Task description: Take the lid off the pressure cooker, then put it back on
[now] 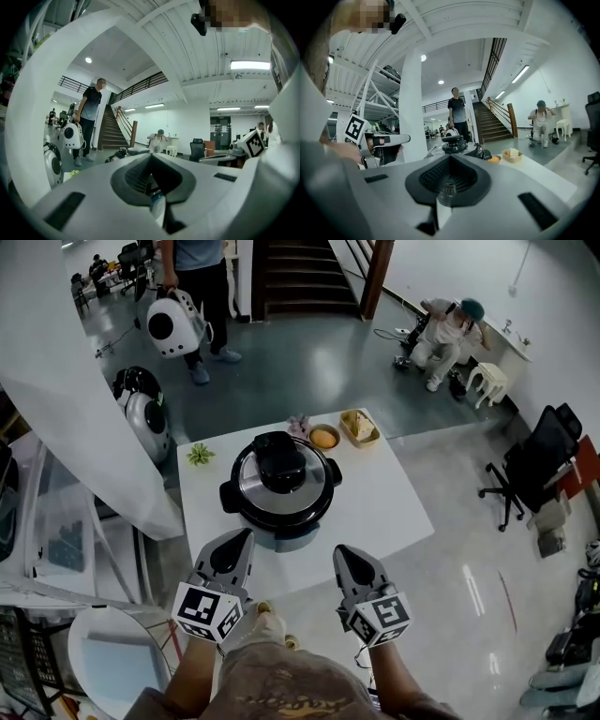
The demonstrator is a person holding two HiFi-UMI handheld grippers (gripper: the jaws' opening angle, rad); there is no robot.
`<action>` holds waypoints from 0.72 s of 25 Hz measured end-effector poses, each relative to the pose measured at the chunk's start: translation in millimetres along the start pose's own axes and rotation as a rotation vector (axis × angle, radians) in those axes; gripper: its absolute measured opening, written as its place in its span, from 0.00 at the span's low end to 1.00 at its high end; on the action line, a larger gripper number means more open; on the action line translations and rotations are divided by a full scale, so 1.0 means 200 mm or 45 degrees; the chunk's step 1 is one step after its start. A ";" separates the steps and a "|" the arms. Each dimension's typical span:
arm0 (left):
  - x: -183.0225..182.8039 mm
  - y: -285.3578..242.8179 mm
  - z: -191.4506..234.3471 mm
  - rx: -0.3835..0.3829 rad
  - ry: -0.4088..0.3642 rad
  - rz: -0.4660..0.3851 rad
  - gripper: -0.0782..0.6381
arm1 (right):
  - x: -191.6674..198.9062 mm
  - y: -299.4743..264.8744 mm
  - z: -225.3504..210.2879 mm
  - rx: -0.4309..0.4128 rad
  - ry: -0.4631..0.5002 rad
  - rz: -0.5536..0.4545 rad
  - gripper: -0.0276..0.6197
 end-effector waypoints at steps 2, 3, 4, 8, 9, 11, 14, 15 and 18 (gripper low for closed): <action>-0.01 -0.05 0.04 0.011 0.006 0.002 0.12 | -0.02 -0.07 -0.02 0.003 0.001 -0.005 0.04; -0.02 -0.08 0.06 0.018 0.007 0.003 0.12 | -0.03 -0.10 -0.03 0.007 0.001 -0.009 0.04; -0.03 -0.10 0.08 0.024 0.006 0.004 0.12 | -0.04 -0.14 -0.05 0.011 0.002 -0.011 0.04; -0.08 -0.18 0.16 0.053 0.009 -0.001 0.12 | -0.07 -0.25 -0.08 0.031 0.014 -0.014 0.04; -0.09 -0.20 0.18 0.058 0.013 -0.004 0.12 | -0.08 -0.27 -0.08 0.035 0.015 -0.016 0.04; -0.10 -0.23 0.21 0.066 0.015 -0.005 0.12 | -0.09 -0.30 -0.09 0.042 0.014 -0.018 0.04; -0.12 -0.27 0.23 0.071 0.010 -0.002 0.12 | -0.11 -0.36 -0.11 0.040 0.017 -0.020 0.04; -0.13 -0.28 0.24 0.071 0.010 -0.001 0.12 | -0.11 -0.37 -0.12 0.037 0.018 -0.020 0.04; -0.13 -0.29 0.24 0.070 0.011 0.003 0.12 | -0.14 -0.40 -0.14 0.032 0.014 -0.040 0.04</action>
Point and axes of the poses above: the fingertips, and each gripper's own axes: y backward along the fingers, z to its left, x out of its underside, the point moved 3 cm from there along y, backward along the fingers, and after that the axes turned 10 degrees about y, right-handed, at the moved point
